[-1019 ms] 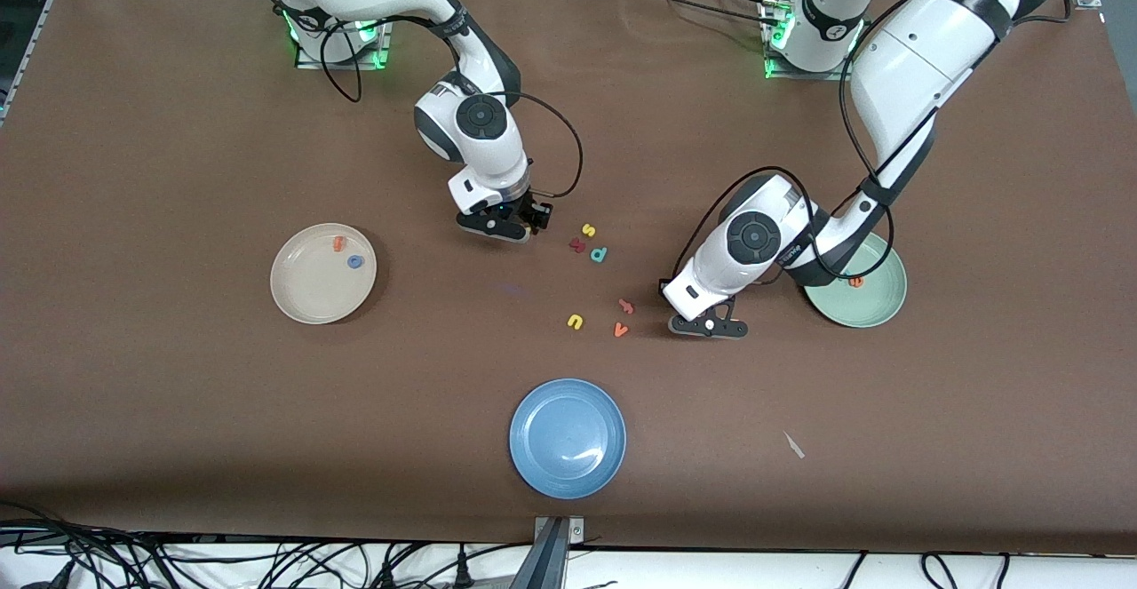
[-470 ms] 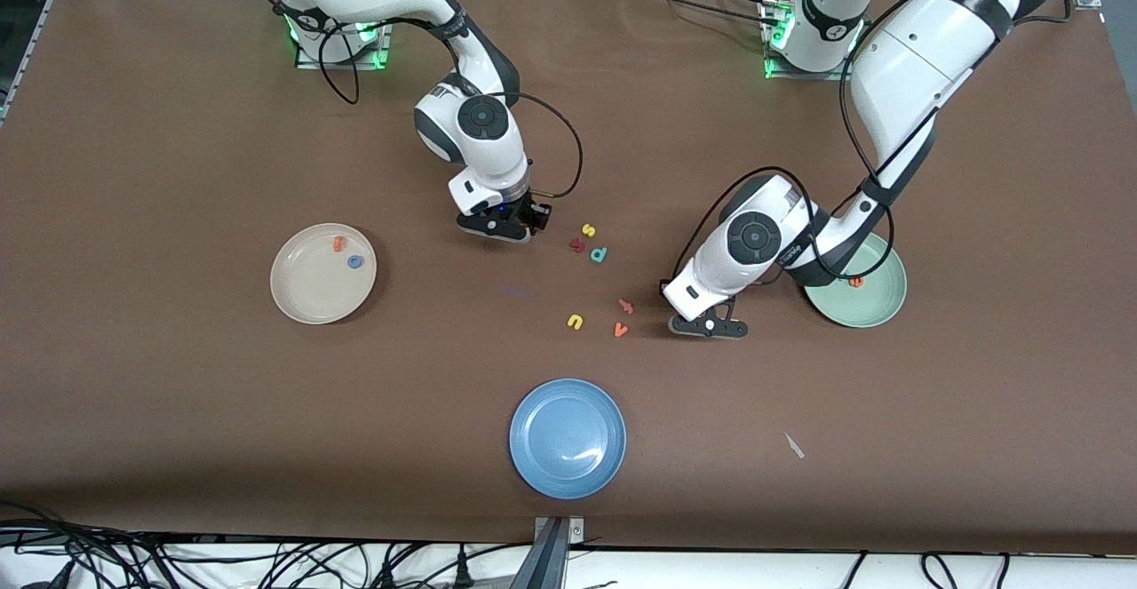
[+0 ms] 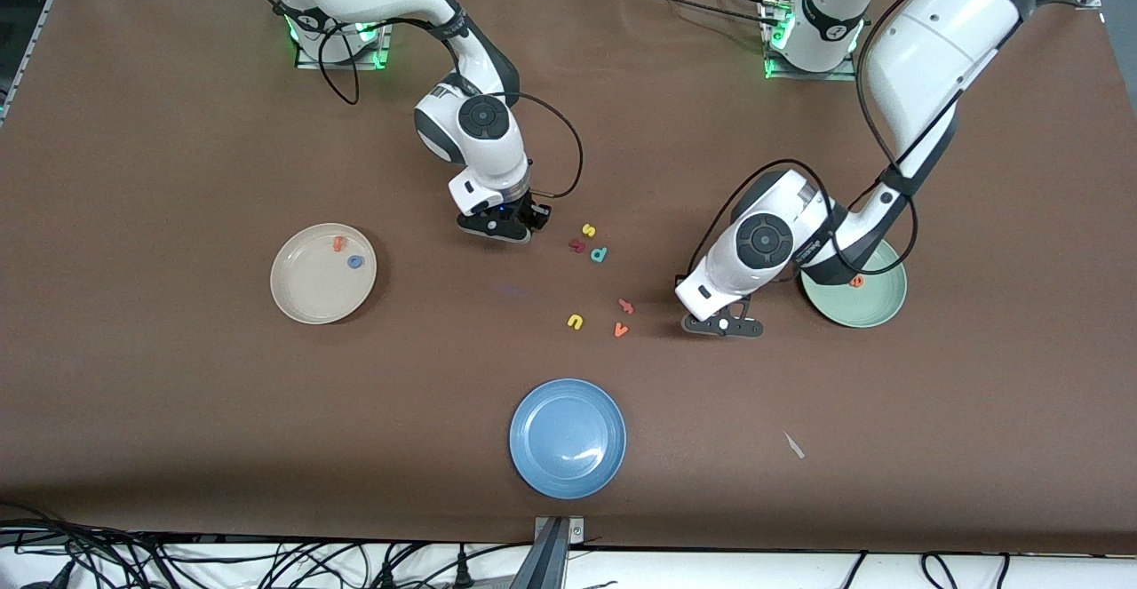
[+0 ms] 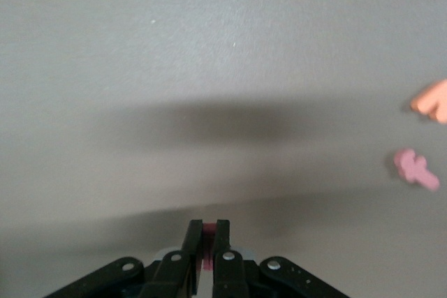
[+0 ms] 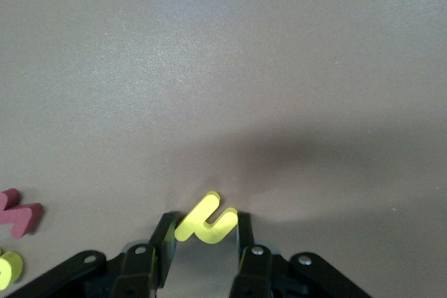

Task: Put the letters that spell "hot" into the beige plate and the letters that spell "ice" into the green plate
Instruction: 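Lift the yellow letter with the right gripper while the left gripper lifts pink, then drop the yellow letter on the beige plate while the left gripper drops pink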

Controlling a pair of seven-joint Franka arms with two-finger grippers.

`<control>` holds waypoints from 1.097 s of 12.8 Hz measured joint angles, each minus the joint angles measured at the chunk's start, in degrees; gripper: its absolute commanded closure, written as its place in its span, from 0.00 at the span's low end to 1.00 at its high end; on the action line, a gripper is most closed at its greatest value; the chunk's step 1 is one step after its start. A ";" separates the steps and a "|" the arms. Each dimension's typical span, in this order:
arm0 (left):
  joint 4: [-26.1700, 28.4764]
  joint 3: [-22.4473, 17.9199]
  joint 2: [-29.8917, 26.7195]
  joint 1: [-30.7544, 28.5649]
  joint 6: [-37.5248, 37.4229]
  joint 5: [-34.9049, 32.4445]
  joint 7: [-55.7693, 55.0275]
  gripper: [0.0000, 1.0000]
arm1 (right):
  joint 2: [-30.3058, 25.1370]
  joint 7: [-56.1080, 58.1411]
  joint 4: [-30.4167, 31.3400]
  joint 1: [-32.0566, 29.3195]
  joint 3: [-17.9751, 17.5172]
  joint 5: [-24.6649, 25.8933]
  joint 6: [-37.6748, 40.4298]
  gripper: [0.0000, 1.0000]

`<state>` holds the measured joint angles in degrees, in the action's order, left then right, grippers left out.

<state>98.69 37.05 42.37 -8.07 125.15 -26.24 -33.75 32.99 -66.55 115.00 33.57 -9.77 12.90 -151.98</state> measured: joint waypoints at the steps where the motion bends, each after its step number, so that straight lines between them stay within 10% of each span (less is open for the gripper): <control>1: -0.02 3.15 -0.82 -3.10 -3.43 0.00 1.46 1.00 | 0.00 0.00 0.00 0.01 0.00 0.07 0.00 0.87; 5: 0.05 15.93 -2.05 -20.32 -17.92 0.00 11.29 1.00 | -0.01 -0.01 -0.02 0.03 0.04 0.26 0.01 0.88; 13: 6.76 16.81 -1.34 -35.52 -22.24 -5.62 25.87 1.00 | -10.96 18.10 0.23 -14.03 -2.95 1.56 15.22 0.87; 14: 7.15 16.79 -0.93 -35.96 -22.23 -5.75 26.00 0.87 | -12.76 23.01 1.25 -16.53 -3.10 1.56 16.63 0.87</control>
<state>105.85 53.84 41.44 -44.03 102.92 -31.99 -7.75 20.23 -43.54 116.25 17.04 -12.87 14.46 -135.35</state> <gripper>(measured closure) 0.930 0.604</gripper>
